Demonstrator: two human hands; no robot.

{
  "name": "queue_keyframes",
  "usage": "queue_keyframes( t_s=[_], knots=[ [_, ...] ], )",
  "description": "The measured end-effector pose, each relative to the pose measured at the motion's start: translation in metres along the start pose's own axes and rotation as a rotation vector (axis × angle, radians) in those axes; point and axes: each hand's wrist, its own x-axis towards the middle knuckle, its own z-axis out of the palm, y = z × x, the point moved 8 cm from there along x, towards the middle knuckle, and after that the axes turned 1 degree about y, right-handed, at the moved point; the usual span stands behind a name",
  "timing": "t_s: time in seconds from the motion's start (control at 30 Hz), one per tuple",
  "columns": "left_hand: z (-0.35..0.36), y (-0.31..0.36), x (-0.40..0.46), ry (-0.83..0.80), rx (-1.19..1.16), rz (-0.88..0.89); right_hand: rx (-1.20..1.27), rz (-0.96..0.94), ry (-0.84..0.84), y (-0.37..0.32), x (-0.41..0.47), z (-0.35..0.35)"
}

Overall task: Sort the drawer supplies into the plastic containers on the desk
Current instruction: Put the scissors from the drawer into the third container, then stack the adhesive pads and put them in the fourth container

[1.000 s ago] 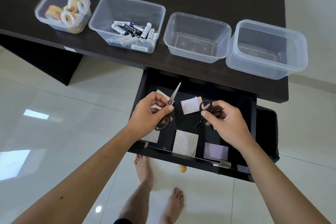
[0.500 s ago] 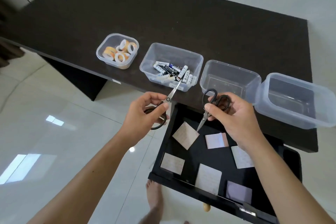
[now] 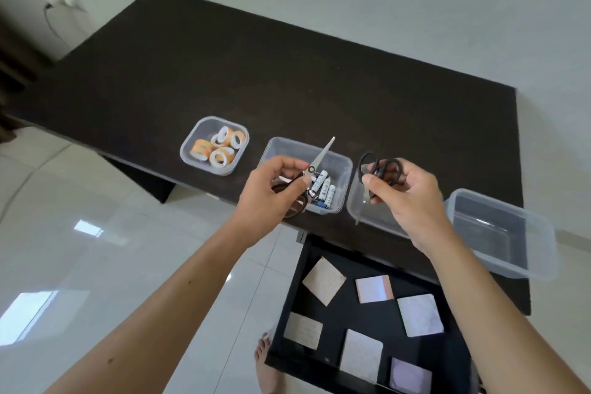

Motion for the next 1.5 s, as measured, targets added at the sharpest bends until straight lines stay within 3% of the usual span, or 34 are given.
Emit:
queue_keyframes(
  t_s=[0.17,0.4,0.67,0.93,1.1,1.5],
  knots=[
    [0.047,0.027,0.034,-0.118,0.196,0.083,-0.189,0.105,-0.009,0.038,0.017,-0.048],
    [0.079,0.026,0.056,-0.210,0.206,0.109,-0.505,0.102,-0.339,0.058,0.046,-0.031],
    [0.105,0.029,0.061,-0.376,0.299,0.136,-0.235,0.004,-0.066,0.057,0.032,-0.079],
    [0.157,0.030,0.064,-0.521,0.407,0.162,-0.135,-0.048,0.154,0.057,-0.005,-0.145],
    [0.170,0.012,0.061,-0.487,0.442,0.193,-0.087,-0.065,0.163,0.068,-0.026,-0.155],
    [0.148,0.012,-0.010,-0.331,0.102,0.278,-0.012,-0.082,0.068,0.094,-0.082,-0.126]
  ],
)
